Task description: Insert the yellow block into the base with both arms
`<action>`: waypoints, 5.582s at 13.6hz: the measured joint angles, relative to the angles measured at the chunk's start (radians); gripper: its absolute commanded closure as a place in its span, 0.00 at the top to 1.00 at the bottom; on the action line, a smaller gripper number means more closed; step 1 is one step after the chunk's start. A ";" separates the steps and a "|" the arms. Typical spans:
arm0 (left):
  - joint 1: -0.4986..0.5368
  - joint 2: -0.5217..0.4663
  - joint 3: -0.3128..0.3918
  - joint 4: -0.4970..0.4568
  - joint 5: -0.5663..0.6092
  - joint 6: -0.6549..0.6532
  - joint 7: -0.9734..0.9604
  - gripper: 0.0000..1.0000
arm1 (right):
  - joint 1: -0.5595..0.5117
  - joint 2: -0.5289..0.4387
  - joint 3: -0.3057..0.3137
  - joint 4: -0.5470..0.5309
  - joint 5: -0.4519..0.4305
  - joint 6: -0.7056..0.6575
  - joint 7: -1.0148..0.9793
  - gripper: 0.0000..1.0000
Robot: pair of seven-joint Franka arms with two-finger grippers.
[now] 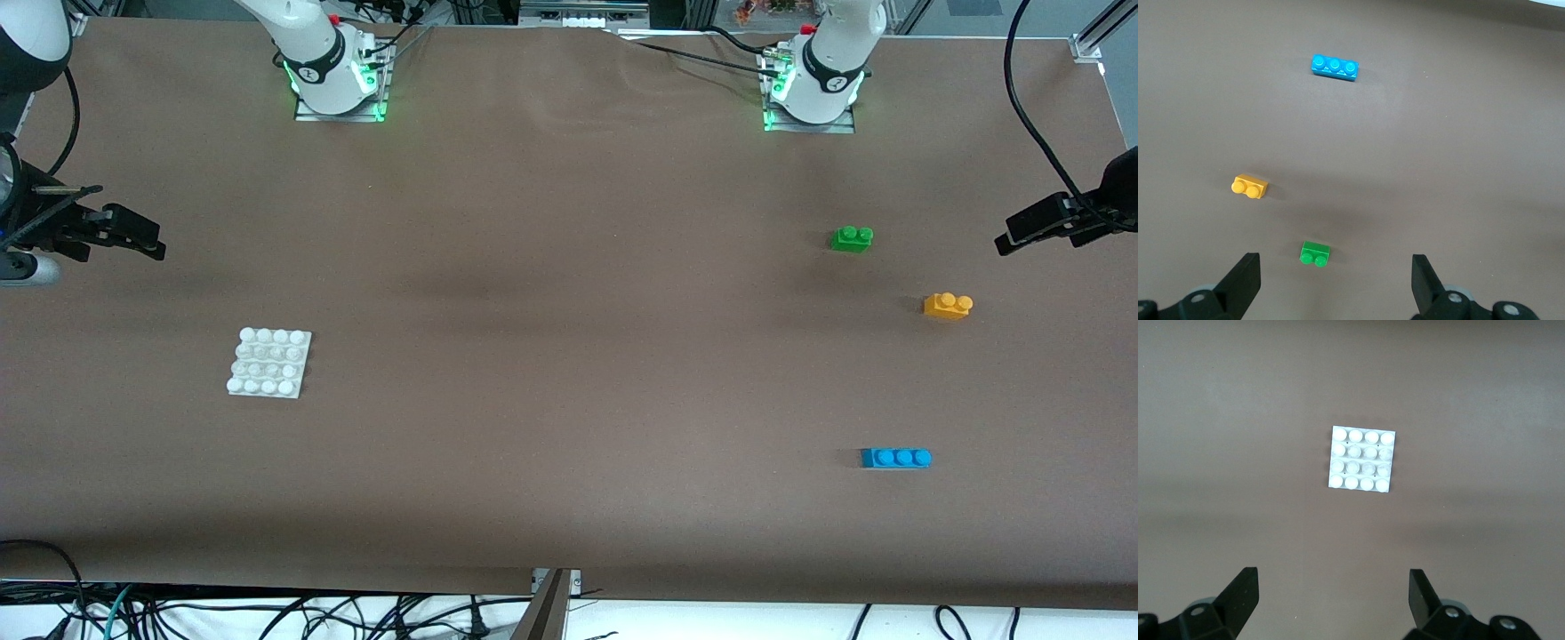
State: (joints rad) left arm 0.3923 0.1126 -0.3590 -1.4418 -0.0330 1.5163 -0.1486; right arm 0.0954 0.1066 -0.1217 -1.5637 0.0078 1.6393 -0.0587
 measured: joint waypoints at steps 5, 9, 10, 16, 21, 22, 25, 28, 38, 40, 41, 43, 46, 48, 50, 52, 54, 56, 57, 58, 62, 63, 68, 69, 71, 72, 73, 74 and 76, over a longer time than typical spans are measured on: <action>0.000 0.000 0.000 0.000 0.000 0.000 0.000 1.00 | 0.000 0.000 0.000 0.000 0.000 0.000 0.000 1.00; 0.000 0.000 0.000 0.000 0.000 0.000 0.000 1.00 | 0.000 0.016 -0.001 0.000 0.000 0.002 0.000 1.00; 0.000 0.000 0.000 0.000 0.000 0.000 0.000 1.00 | 0.000 0.025 -0.001 0.000 0.000 0.004 0.000 1.00; 0.000 0.008 0.002 -0.004 0.000 -0.020 0.000 1.00 | 0.000 0.123 0.000 -0.001 -0.046 0.093 0.000 1.00; 0.028 0.035 0.007 -0.009 0.000 -0.026 -0.001 1.00 | 0.001 0.231 0.001 0.000 -0.060 0.189 0.000 1.00; 0.034 0.044 0.008 -0.010 0.000 -0.026 -0.001 1.00 | 0.001 0.259 0.001 -0.002 -0.060 0.222 0.000 1.00; 0.043 0.059 0.019 -0.011 0.014 -0.026 -0.001 1.00 | -0.003 0.369 0.000 -0.005 -0.060 0.336 0.002 1.00; 0.051 0.064 0.021 -0.011 0.029 -0.026 0.000 1.00 | -0.023 0.462 -0.002 -0.005 -0.060 0.417 0.002 1.00; 0.048 0.053 0.010 -0.009 0.091 -0.046 0.000 1.00 | -0.032 0.577 -0.001 -0.013 -0.045 0.511 0.018 1.00; 0.048 0.042 0.006 -0.009 0.103 -0.061 0.000 1.00 | -0.032 0.586 -0.001 -0.028 -0.033 0.527 0.018 1.00; 0.048 0.038 0.006 -0.009 0.105 -0.068 0.000 1.00 | -0.032 0.588 -0.001 -0.039 -0.031 0.535 0.018 1.00; 0.048 0.037 0.005 -0.009 0.105 -0.076 0.002 1.00 | -0.032 0.589 -0.001 -0.057 -0.031 0.544 0.019 1.00; 0.048 0.037 0.006 -0.009 0.106 -0.079 0.016 1.00 | -0.032 0.589 -0.001 -0.083 -0.030 0.562 0.019 1.00; 0.048 0.034 0.006 -0.009 0.106 -0.080 0.028 1.00 | -0.032 0.589 -0.001 -0.101 -0.030 0.577 0.019 1.00; 0.049 0.028 0.006 -0.007 0.106 -0.081 0.036 1.00 | -0.033 0.589 -0.002 -0.112 -0.030 0.593 0.019 1.00; 0.049 0.024 0.007 -0.006 0.106 -0.081 0.038 1.00 | -0.034 0.588 -0.002 -0.131 -0.029 0.623 0.019 1.00; 0.049 0.022 0.008 -0.006 0.106 -0.081 0.039 1.00 | -0.034 0.582 -0.002 -0.145 -0.029 0.641 0.019 1.00; 0.049 0.022 0.009 -0.005 0.106 -0.080 0.039 1.00 | -0.034 0.579 -0.002 -0.150 -0.029 0.648 0.019 1.00; 0.049 0.022 0.010 -0.005 0.106 -0.080 0.039 1.00 | -0.034 0.579 -0.002 -0.151 -0.029 0.649 0.019 1.00; 0.049 0.022 0.011 -0.004 0.106 -0.080 0.039 1.00 | -0.034 0.579 -0.002 -0.151 -0.029 0.649 0.019 1.00; 0.049 0.022 0.011 -0.003 0.106 -0.080 0.039 1.00 | -0.025 0.579 -0.002 -0.153 -0.029 0.659 0.019 1.00; 0.049 0.022 0.012 -0.003 0.106 -0.080 0.039 1.00 | -0.014 0.579 -0.001 -0.155 -0.028 0.670 0.020 1.00; 0.049 0.021 0.016 -0.002 0.106 -0.080 0.040 1.00 | 0.085 0.579 0.016 -0.160 -0.014 0.691 0.104 1.00; 0.049 0.021 0.016 -0.002 0.106 -0.080 0.040 1.00 | 0.090 0.579 0.016 -0.160 -0.014 0.692 0.102 1.00; 0.049 0.021 0.017 -0.002 0.106 -0.080 0.040 1.00 | 0.086 0.579 0.017 -0.160 -0.002 0.692 0.092 1.00; 0.050 0.021 0.018 -0.002 0.106 -0.080 0.040 1.00 | 0.086 0.579 0.017 -0.160 0.000 0.692 0.092 1.00; 0.050 0.021 0.019 -0.002 0.106 -0.080 0.040 1.00 | 0.086 0.579 0.017 -0.160 0.000 0.692 0.092 1.00; 0.050 0.021 0.020 -0.001 0.106 -0.080 0.040 1.00 | 0.086 0.579 0.017 -0.160 -0.001 0.692 0.092 1.00; 0.051 0.021 0.020 -0.001 0.106 -0.080 0.040 1.00 | 0.086 0.579 0.017 -0.160 0.000 0.692 0.092 1.00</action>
State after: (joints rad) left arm 0.4428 0.1338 -0.3388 -1.4428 0.0729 1.4360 -0.1089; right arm 0.1812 0.6853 -0.1044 -1.7238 0.0075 2.3315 0.0330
